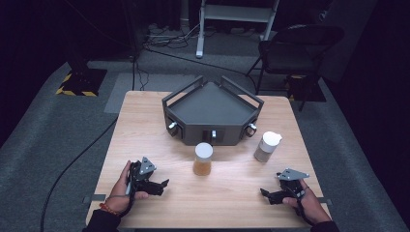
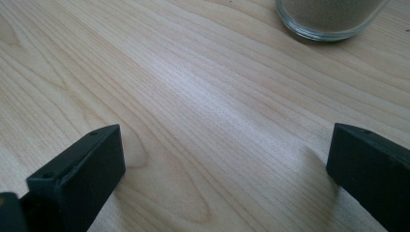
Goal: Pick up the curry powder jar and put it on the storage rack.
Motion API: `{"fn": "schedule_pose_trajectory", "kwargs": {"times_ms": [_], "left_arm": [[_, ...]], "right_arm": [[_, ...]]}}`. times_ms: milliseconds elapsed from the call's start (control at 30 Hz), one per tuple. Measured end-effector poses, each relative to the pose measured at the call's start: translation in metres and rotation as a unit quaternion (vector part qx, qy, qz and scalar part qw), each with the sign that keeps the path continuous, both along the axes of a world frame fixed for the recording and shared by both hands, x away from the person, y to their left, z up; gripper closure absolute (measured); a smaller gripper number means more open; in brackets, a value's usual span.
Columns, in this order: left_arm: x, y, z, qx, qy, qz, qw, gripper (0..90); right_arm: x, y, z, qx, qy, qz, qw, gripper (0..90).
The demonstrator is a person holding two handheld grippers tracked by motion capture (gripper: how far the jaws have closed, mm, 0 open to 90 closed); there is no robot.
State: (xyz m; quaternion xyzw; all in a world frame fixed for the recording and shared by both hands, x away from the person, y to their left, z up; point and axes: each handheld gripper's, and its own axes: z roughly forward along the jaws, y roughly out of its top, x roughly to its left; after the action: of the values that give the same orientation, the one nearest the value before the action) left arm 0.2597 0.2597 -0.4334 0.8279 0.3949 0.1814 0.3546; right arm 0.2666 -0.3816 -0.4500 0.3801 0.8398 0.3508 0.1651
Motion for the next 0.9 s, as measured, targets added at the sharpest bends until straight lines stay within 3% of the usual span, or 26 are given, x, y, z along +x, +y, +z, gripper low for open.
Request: {"fn": "schedule_pose_trajectory", "kwargs": {"times_ms": [400, 900], "left_arm": [[-0.009, -0.006, 0.006, -0.017, -0.027, -0.006, 0.9995, 2.0], [-0.012, -0.017, 0.012, -0.034, -0.042, -0.018, 0.9984, 1.8]], "right_arm": [[0.0, 0.0, 0.0, 0.0, 0.0, 0.0, 1.0, 0.0], [0.0, 0.0, 0.0, 0.0, 0.0, 0.0, 1.0, 0.0]]}}
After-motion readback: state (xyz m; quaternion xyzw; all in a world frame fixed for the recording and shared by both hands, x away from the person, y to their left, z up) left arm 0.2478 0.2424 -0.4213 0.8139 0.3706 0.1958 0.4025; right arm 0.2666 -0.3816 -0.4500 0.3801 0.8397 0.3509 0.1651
